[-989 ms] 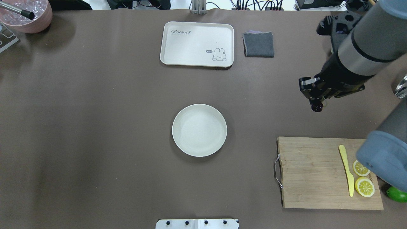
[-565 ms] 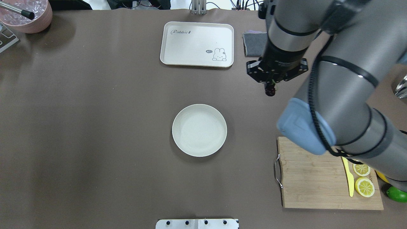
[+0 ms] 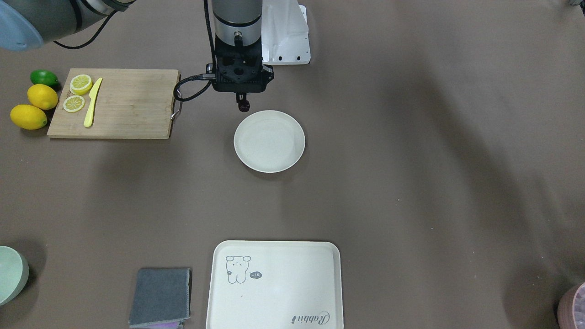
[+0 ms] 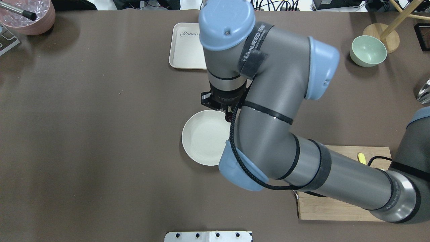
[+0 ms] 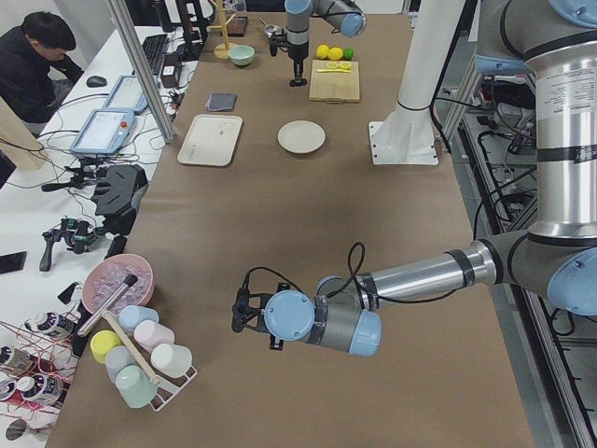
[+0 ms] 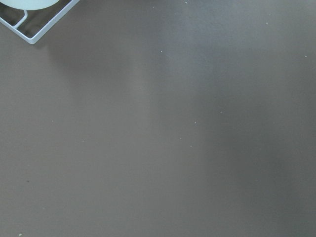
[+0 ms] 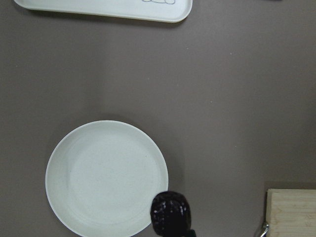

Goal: Place red cherry on plate
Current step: 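Carry the cherries with the right gripper over the white plate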

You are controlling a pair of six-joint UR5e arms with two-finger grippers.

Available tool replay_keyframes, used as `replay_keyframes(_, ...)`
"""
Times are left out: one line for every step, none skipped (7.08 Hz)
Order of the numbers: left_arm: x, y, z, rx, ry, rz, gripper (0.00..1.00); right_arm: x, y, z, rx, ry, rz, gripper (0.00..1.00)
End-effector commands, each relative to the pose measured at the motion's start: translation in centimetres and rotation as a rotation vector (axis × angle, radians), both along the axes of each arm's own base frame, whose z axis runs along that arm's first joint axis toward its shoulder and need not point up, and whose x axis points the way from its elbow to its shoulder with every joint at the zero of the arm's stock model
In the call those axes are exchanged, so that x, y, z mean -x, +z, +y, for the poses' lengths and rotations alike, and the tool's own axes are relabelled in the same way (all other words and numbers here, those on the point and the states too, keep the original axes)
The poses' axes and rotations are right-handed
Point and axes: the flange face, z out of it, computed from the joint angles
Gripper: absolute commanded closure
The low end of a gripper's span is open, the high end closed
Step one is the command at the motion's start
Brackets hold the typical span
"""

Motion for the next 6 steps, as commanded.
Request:
replay_keyframes(0.0, 0.5, 0.1, 0.011, -0.002, -0.009, 0.02, 4.5, 1.5, 0.8, -0.004, 0.005, 0.014, 1.00)
replay_keyframes(0.0, 0.6, 0.2, 0.016, -0.002, -0.008, 0.02, 5.9, 2.6, -0.2, -0.011, 0.011, 0.014, 1.00)
replay_keyframes(0.0, 0.9, 0.3, 0.025, -0.001, -0.008, 0.02, 7.4, 4.3, -1.1, -0.003, 0.020, 0.017, 1.00)
replay_keyframes(0.0, 0.8, 0.0, 0.027, 0.000, -0.006, 0.02, 8.7, 5.5, -1.6, 0.019, 0.064, -0.013, 1.00)
replay_keyframes(0.0, 0.4, -0.6, 0.027, 0.001, -0.008, 0.02, 10.1, 6.5, -1.6, 0.009, 0.076, -0.019, 1.00)
replay_keyframes(-0.2, 0.2, -1.0, 0.028, 0.002, -0.007, 0.02, 10.9, 7.3, -1.3, 0.001, 0.080, -0.009, 1.00)
